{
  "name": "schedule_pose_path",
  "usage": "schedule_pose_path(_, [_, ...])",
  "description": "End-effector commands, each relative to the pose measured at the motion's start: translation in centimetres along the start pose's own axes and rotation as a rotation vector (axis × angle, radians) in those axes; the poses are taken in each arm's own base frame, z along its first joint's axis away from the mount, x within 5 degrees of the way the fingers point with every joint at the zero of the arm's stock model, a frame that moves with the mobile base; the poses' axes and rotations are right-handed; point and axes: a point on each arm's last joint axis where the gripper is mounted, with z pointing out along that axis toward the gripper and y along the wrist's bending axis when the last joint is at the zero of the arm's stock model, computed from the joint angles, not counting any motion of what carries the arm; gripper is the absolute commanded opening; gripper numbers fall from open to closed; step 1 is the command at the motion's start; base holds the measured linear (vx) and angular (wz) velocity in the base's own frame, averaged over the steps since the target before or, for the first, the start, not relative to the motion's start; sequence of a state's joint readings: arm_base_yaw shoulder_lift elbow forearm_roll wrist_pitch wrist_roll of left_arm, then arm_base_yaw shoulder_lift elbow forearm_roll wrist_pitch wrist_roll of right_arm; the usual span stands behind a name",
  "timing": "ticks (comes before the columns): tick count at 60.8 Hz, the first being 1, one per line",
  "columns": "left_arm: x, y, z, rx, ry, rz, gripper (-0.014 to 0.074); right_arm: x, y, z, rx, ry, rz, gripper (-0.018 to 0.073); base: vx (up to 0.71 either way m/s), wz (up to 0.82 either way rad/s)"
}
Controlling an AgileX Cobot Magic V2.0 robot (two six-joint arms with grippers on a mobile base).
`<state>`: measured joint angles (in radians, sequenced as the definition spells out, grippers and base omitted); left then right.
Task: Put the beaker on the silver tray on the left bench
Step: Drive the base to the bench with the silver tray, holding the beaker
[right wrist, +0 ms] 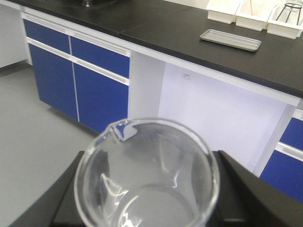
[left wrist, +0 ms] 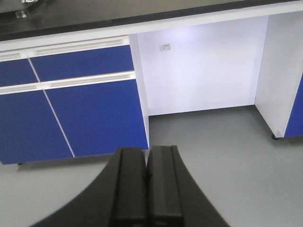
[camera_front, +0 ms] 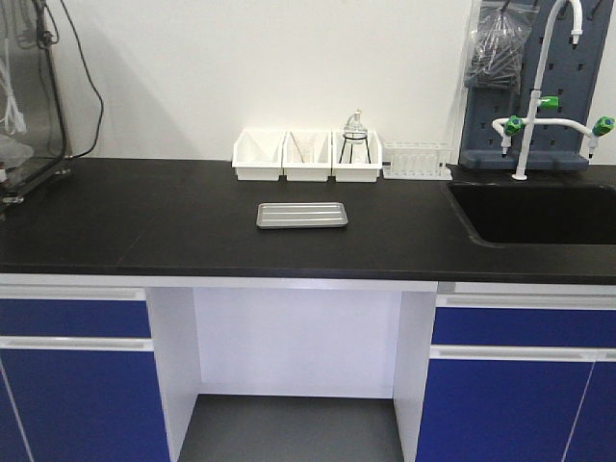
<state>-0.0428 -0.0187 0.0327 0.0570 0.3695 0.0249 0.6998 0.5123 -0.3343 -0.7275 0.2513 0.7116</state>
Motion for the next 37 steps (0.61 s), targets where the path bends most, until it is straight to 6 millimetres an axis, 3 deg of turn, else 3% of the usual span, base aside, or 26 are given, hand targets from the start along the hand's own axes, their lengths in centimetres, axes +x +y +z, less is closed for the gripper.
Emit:
schedule_pose_path(1, [-0.08, -0.08, 0.16, 0.007, -0.063, -0.002, 0.0001, -1.52, 0.23, -0.25, -0.030, -0.081, -0.018, -0.0011, 0.32, -0.09])
schedule_pose_path(37, [-0.08, -0.08, 0.16, 0.007, -0.063, -0.002, 0.0001, -1.52, 0.23, -0.25, -0.030, -0.081, -0.018, -0.0011, 0.37, -0.04])
